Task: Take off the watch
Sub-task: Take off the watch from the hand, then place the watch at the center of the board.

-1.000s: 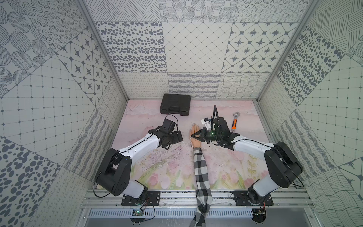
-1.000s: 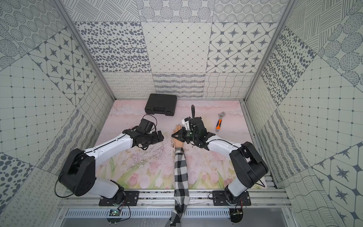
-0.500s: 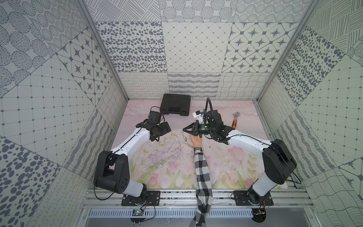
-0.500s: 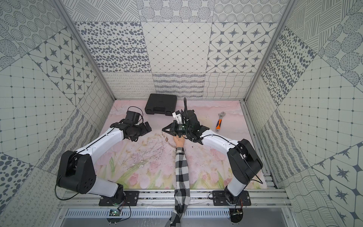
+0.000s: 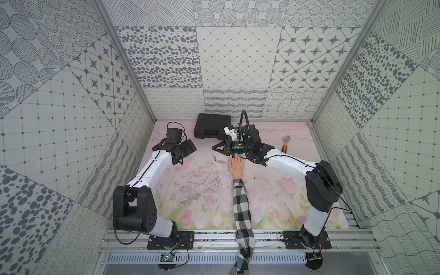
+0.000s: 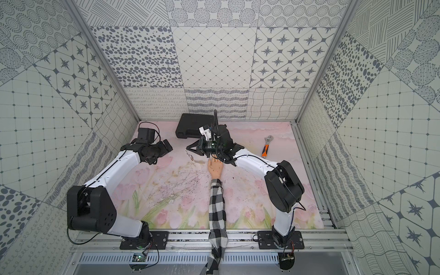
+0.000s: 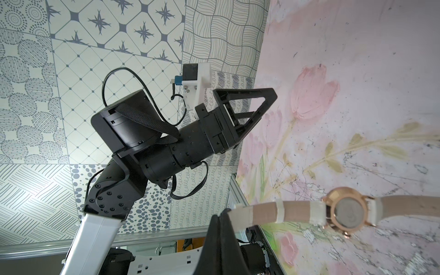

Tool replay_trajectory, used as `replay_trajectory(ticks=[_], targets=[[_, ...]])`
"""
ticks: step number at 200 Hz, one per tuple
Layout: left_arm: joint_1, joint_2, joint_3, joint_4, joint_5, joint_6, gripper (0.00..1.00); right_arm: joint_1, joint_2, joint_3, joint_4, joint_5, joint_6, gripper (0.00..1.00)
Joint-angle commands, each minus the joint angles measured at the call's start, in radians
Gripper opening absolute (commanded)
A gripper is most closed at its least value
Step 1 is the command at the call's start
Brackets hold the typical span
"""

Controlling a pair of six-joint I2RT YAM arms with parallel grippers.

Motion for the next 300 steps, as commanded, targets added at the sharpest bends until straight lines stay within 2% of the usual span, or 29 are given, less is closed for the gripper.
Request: replay_trajectory(ticks=[1, 58, 89, 121, 144, 163, 177, 197, 223, 243, 271, 300], targets=[[0.045, -0.002, 0.019, -0.029, 0.021, 0.041, 0.98, 0.018, 0.04, 0.07, 0.026, -0.013, 0.022, 0.0], [0.118, -0.008, 0.037, -0.028, 0.042, 0.048, 0.98, 0.066, 0.187, 0.277, -0.059, -0.023, 0.013, 0.0], [0.18, -0.008, 0.07, -0.032, 0.053, 0.051, 0.98, 0.108, 0.32, 0.47, -0.143, -0.036, 0.001, 0.0], [0.26, -0.003, 0.119, -0.033, 0.066, 0.032, 0.98, 0.164, 0.503, 0.771, -0.289, -0.057, -0.027, 0.0], [0.303, 0.01, 0.158, -0.038, 0.074, 0.027, 0.98, 0.214, 0.676, 1.07, -0.389, -0.07, -0.011, 0.0], [0.327, 0.018, 0.18, -0.048, 0.078, 0.029, 0.98, 0.251, 0.823, 1.341, -0.416, -0.088, 0.061, 0.0], [0.338, 0.02, 0.191, -0.053, 0.077, 0.035, 0.98, 0.257, 0.889, 1.428, -0.354, -0.101, 0.142, 0.0], [0.342, 0.021, 0.196, -0.06, 0.081, 0.042, 0.98, 0.249, 0.863, 1.326, -0.268, -0.111, 0.149, 0.0], [0.343, 0.017, 0.185, -0.066, 0.086, 0.054, 0.98, 0.204, 0.708, 0.939, -0.139, -0.072, 0.093, 0.0], [0.343, 0.008, 0.161, -0.05, 0.105, 0.044, 0.98, 0.15, 0.625, 0.715, -0.108, -0.044, 0.026, 0.0], [0.342, 0.008, 0.131, -0.03, 0.127, 0.029, 0.98, 0.073, 0.541, 0.486, -0.092, -0.014, -0.046, 0.0], [0.341, 0.008, 0.111, -0.014, 0.144, 0.022, 0.98, 0.015, 0.488, 0.333, -0.056, -0.009, -0.073, 0.0]])
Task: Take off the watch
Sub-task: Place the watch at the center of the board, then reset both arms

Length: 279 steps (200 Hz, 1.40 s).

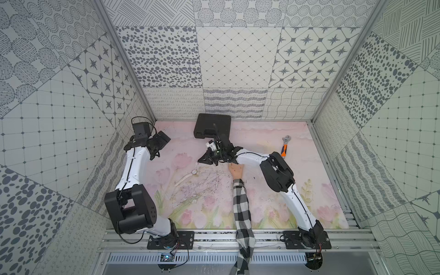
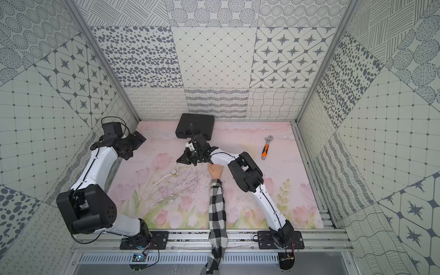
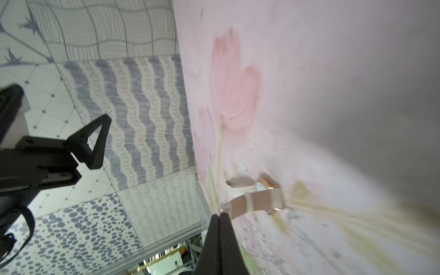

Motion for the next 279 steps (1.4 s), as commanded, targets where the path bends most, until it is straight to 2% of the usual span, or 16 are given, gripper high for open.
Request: replay_trajectory(ticks=[1, 45, 54, 76, 131, 156, 158, 161, 165, 174, 191, 208, 223, 239, 254, 279], targets=[[0.003, -0.009, -0.02, 0.02, 0.044, 0.001, 0.98, -0.017, -0.1, -0.087, 0.097, 0.021, -0.06, 0.0], [0.002, -0.023, -0.037, 0.018, 0.056, 0.007, 0.98, -0.05, -0.158, -0.192, 0.077, 0.036, -0.121, 0.01], [0.0, -0.026, -0.041, 0.018, 0.062, 0.007, 0.98, -0.054, -0.164, -0.2, 0.071, 0.036, -0.132, 0.18], [-0.005, -0.038, -0.05, 0.013, 0.069, 0.017, 0.98, -0.067, -0.195, -0.23, 0.055, 0.049, -0.155, 0.41], [-0.017, -0.081, -0.052, -0.02, 0.072, 0.059, 0.98, -0.129, -0.334, -0.32, 0.06, 0.036, -0.187, 0.7], [-0.042, -0.117, -0.064, -0.012, 0.057, 0.103, 0.98, -0.161, -0.445, -0.354, 0.02, 0.023, -0.255, 0.8], [-0.045, -0.122, -0.065, -0.01, 0.053, 0.109, 0.98, -0.164, -0.458, -0.355, 0.011, 0.025, -0.266, 0.83], [-0.049, -0.128, -0.067, -0.009, 0.048, 0.117, 0.98, -0.171, -0.475, -0.36, -0.003, 0.03, -0.282, 0.92], [-0.056, -0.136, -0.07, -0.004, 0.04, 0.127, 0.98, -0.18, -0.5, -0.365, -0.023, 0.037, -0.306, 0.97], [-0.074, -0.159, -0.079, 0.013, 0.022, 0.156, 0.98, -0.206, -0.557, -0.374, -0.081, 0.063, -0.365, 0.98], [-0.13, -0.211, -0.116, 0.07, -0.091, 0.225, 0.98, -0.271, -0.678, -0.396, -0.204, 0.174, -0.472, 0.98], [-0.201, -0.27, -0.215, 0.226, -0.235, 0.313, 0.98, -0.326, -0.811, -0.457, -0.291, 0.419, -0.607, 0.98], [-0.26, -0.321, -0.362, 0.429, -0.331, 0.379, 0.98, -0.358, -0.942, -0.589, -0.225, 0.692, -0.708, 0.98], [-0.303, -0.341, -0.498, 0.57, -0.375, 0.416, 0.98, -0.386, -1.057, -0.758, -0.081, 0.975, -0.845, 0.98], [-0.32, -0.317, -0.576, 0.615, -0.405, 0.401, 0.98, -0.453, -1.136, -0.891, 0.0, 1.07, -0.942, 0.98], [-0.334, -0.276, -0.768, 0.873, -0.495, 0.425, 0.98, -0.624, -1.225, -1.085, 0.057, 1.089, -0.897, 0.98]])
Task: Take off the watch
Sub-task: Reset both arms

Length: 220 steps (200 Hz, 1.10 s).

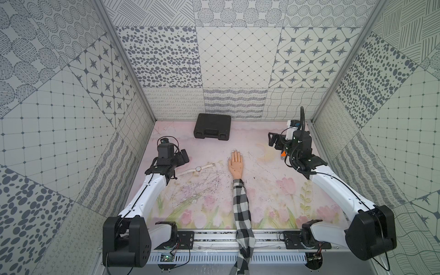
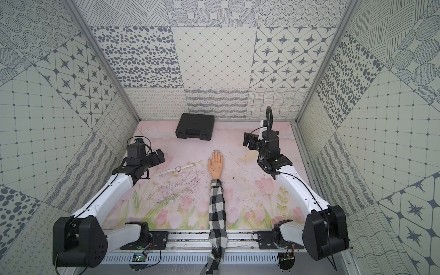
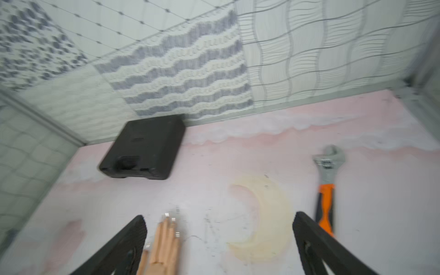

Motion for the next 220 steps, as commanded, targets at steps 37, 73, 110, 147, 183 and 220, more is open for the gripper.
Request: replay_trajectory(ticks=[37, 73, 110, 147, 183, 220], targets=[[-0.034, 0.192, -0.284, 0.74, -0.219, 0.227, 0.98, -0.198, -0.018, -0.39, 0.379, 0.229, -0.171, 0.98], [-0.035, 0.279, -0.291, 0.881, -0.16, 0.334, 0.98, -0.204, 0.141, -0.521, 0.804, 0.026, -0.236, 0.98], [0.007, 0.386, -0.31, 1.014, -0.075, 0.319, 0.99, -0.197, 0.296, -0.491, 0.896, -0.08, -0.285, 0.98], [0.019, 0.382, -0.304, 0.991, -0.057, 0.307, 0.99, -0.202, 0.325, -0.448, 0.848, -0.116, -0.293, 0.98], [0.018, 0.38, -0.307, 0.991, -0.057, 0.307, 0.99, -0.175, 0.315, -0.449, 0.837, -0.09, -0.32, 0.98], [0.017, 0.38, -0.306, 0.988, -0.057, 0.308, 0.99, -0.223, 0.319, -0.436, 0.817, -0.174, -0.288, 0.98]])
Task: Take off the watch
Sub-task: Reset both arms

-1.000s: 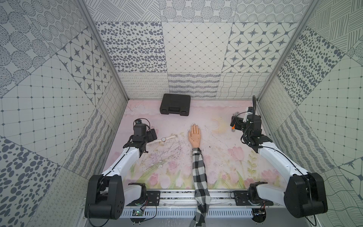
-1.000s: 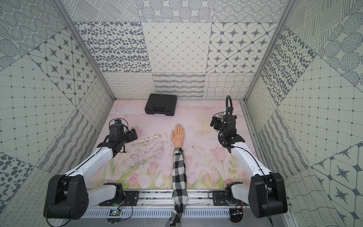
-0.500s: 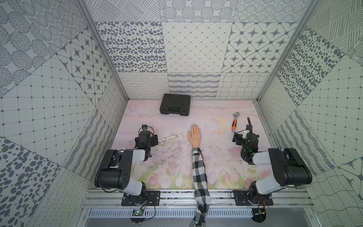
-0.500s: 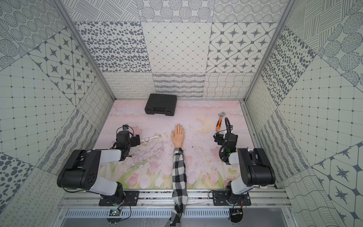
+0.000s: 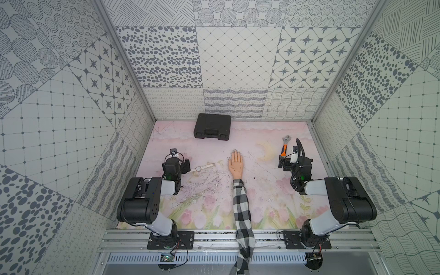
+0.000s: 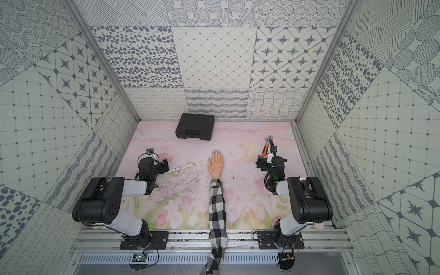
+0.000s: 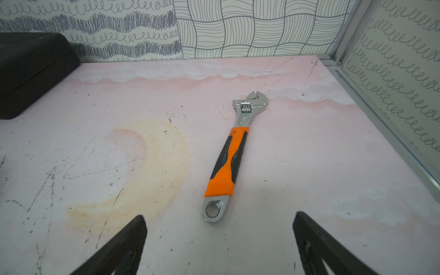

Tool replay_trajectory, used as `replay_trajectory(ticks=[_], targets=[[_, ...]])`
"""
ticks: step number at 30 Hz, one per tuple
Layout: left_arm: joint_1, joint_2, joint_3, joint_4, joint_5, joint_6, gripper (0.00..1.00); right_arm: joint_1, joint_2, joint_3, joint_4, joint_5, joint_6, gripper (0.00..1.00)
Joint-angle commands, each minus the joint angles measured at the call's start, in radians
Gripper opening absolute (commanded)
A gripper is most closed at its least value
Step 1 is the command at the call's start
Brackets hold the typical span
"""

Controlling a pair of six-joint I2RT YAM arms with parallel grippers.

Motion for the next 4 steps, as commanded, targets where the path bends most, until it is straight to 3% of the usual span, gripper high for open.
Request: replay_trajectory(ticks=[1, 4], targets=[[0.003, 0.005, -0.002, 0.083, 0.021, 0.023, 0.98, -0.036, -0.008, 0.017, 0.033, -0.07, 0.008, 0.98], [0.004, 0.004, -0.002, 0.083, 0.021, 0.023, 0.99, -0.029, -0.01, 0.011, 0.04, -0.064, 0.002, 0.98]])
